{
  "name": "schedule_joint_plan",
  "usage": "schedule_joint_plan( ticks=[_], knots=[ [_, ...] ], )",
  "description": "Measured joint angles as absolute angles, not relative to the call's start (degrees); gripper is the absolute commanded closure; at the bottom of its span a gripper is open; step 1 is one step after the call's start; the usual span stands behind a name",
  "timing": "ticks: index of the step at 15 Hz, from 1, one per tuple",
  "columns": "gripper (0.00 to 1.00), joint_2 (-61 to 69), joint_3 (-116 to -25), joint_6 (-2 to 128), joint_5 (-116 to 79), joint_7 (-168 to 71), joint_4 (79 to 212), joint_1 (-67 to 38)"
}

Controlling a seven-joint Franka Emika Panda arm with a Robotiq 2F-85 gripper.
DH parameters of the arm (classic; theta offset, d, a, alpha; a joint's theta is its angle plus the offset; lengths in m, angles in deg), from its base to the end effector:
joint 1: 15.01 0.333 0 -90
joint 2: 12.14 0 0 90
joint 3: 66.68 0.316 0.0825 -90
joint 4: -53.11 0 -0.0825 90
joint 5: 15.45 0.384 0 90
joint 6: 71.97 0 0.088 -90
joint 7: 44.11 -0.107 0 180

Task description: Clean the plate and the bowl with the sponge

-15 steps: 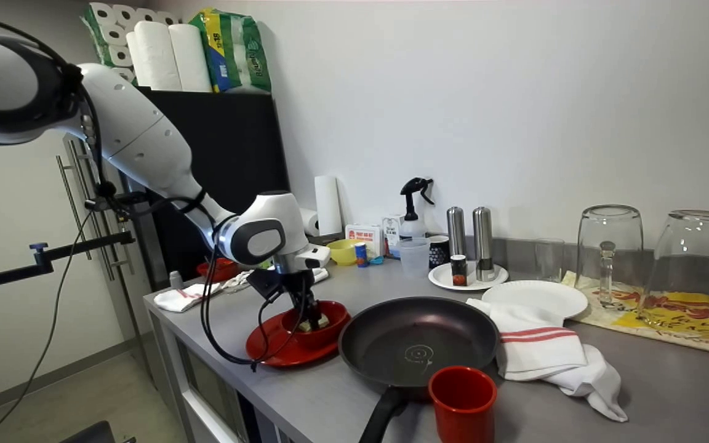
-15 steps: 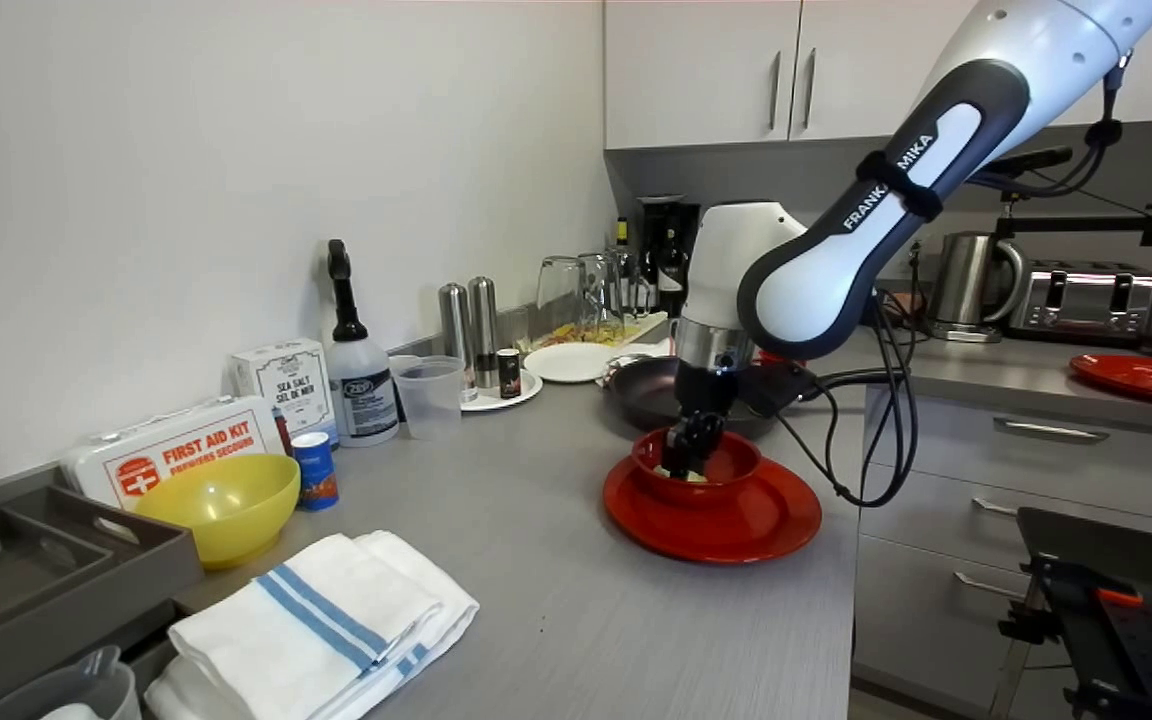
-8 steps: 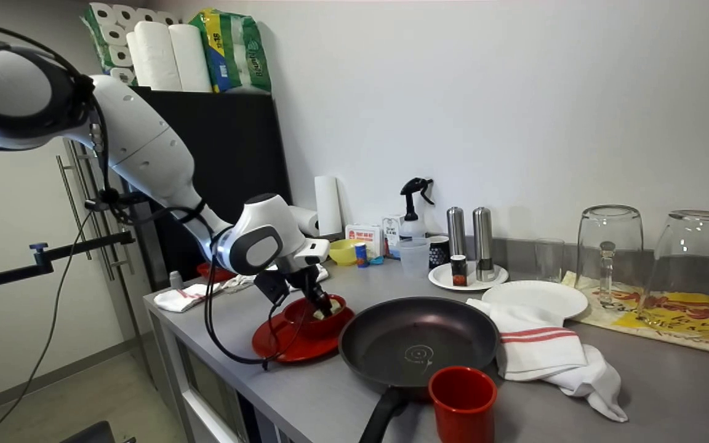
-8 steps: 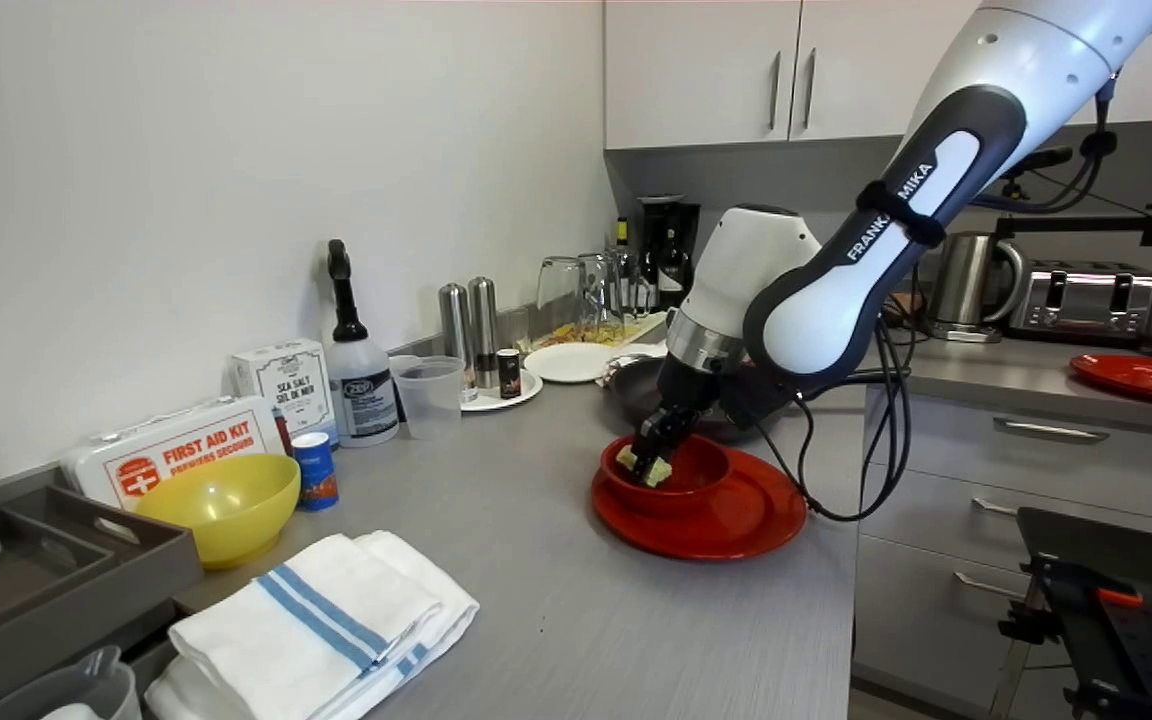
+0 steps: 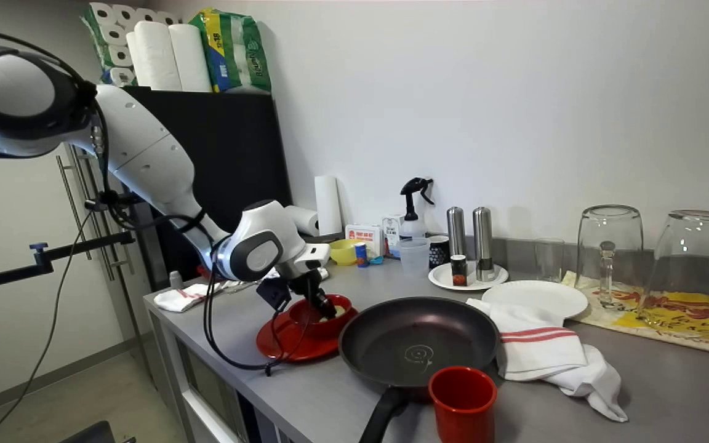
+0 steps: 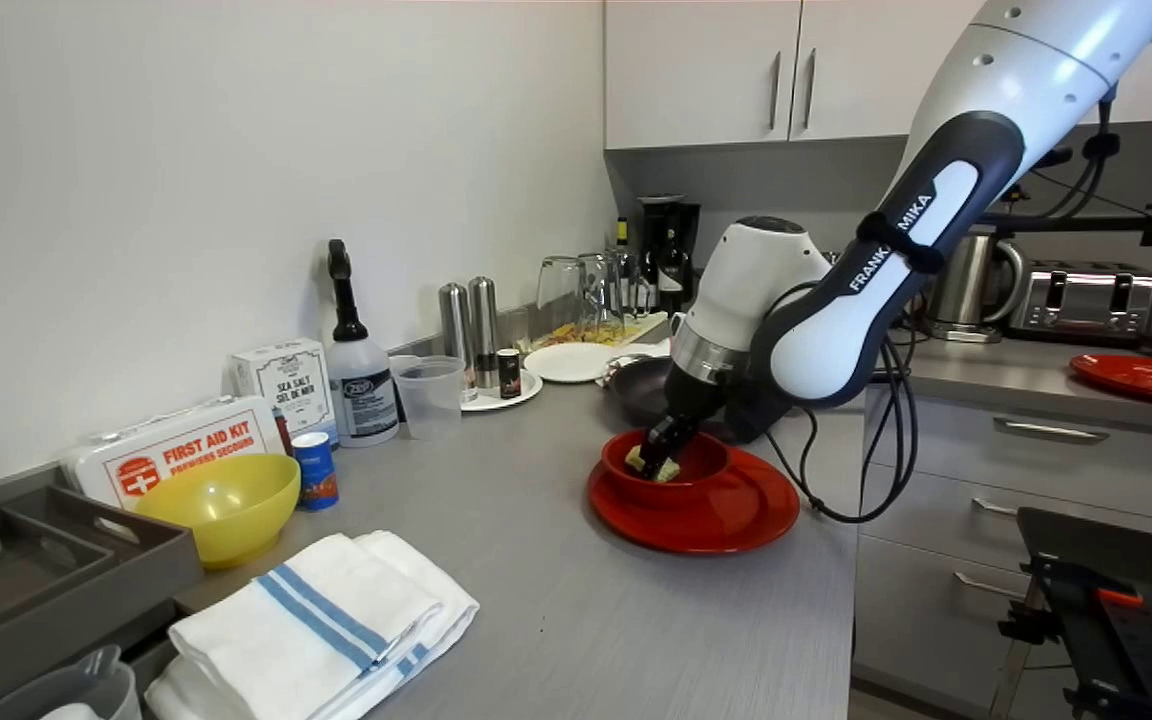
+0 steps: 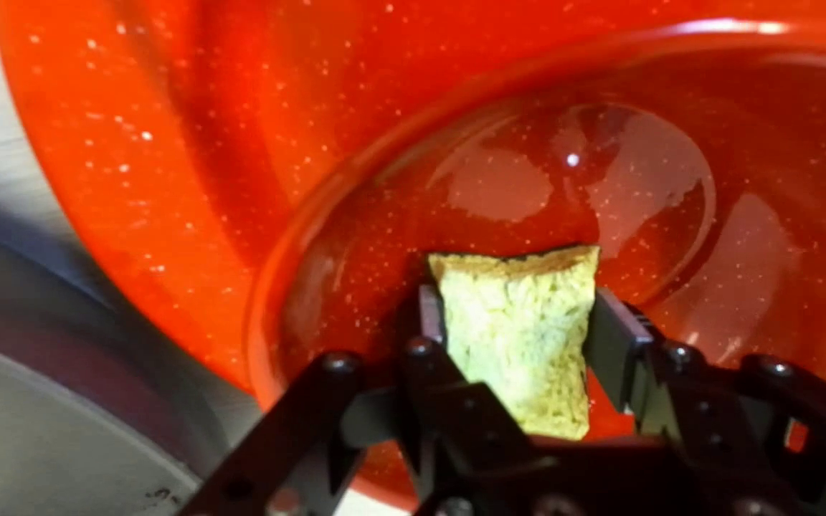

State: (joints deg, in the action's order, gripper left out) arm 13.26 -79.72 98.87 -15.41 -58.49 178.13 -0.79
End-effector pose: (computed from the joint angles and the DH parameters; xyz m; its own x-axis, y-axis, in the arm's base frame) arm 0.5922 0.0145 0.2267 0.9124 -0.1762 0.3694 -0.1915 -0.9815 0.0048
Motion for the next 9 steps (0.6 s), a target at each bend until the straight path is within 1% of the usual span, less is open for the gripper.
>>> schedule_joint_plan(
  ticks=[6, 9],
  knots=[
    [0.75, 11.2, -80.0, 86.9, -19.7, -59.4, 176.9, -0.2],
    [0.75, 10.4, -79.2, 77.3, -23.1, -59.6, 175.1, -0.3]
  ],
)
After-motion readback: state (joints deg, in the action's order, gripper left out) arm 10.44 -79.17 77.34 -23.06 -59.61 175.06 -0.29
